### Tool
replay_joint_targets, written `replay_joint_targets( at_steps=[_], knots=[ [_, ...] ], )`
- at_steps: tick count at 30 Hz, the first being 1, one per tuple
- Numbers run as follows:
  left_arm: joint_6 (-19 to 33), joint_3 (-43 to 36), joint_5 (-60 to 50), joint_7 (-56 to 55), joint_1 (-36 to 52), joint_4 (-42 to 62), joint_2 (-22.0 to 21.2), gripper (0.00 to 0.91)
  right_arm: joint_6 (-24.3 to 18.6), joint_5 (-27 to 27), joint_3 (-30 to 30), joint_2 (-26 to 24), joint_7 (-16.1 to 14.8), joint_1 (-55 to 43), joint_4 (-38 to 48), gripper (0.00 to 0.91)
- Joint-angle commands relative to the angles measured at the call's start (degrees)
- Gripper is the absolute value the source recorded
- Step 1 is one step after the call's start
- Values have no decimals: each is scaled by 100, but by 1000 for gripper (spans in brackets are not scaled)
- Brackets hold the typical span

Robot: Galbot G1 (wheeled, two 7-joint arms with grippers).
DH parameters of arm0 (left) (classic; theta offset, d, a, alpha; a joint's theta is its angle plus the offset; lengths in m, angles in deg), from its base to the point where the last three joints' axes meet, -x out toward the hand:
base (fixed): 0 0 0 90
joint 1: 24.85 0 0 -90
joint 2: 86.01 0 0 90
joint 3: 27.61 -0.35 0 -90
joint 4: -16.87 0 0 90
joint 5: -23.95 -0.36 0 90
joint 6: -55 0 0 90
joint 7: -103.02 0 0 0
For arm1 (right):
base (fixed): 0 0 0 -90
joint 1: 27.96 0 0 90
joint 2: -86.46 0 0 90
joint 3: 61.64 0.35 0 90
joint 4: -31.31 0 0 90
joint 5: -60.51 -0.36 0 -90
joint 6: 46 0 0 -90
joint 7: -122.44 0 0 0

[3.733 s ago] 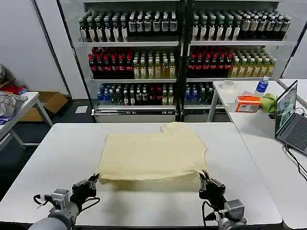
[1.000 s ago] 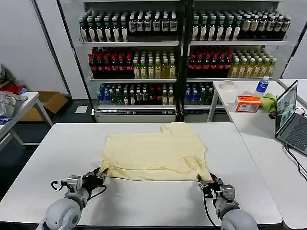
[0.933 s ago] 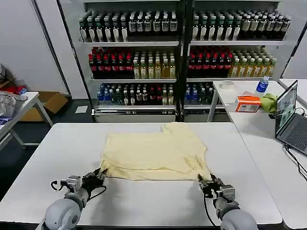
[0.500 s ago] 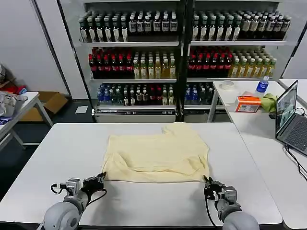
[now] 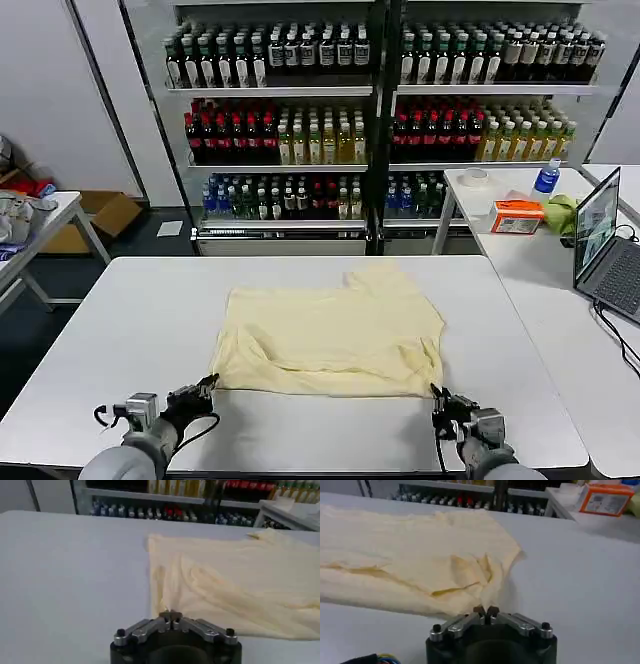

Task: Fold and organize the clothes.

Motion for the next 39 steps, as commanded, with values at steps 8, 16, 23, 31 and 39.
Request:
replay_joint_targets(
  at_steps=[8, 16, 23, 31, 39],
  knots=[
    [-28, 466, -23, -75, -1467, -1137, -89, 10, -96, 189, 446, -288, -7, 1423, -910, 0],
    [-11, 711, -36, -67, -2175, -1400, -98, 10, -52, 175, 754, -468, -29, 1840, -1149, 0],
    [-172, 839, -145, -80, -2218, -1448, -108, 534, 65, 221, 765, -464, 16, 1663, -1125, 907],
    [-174, 1276, -63, -171, -1994, -1631, -15, 907, -618, 22, 904, -488, 370, 1123, -1403, 907],
    [-137, 1431, 392, -475, -1155, -1328, 385, 907, -566, -574, 344, -597, 651, -444, -815, 907]
  ],
)
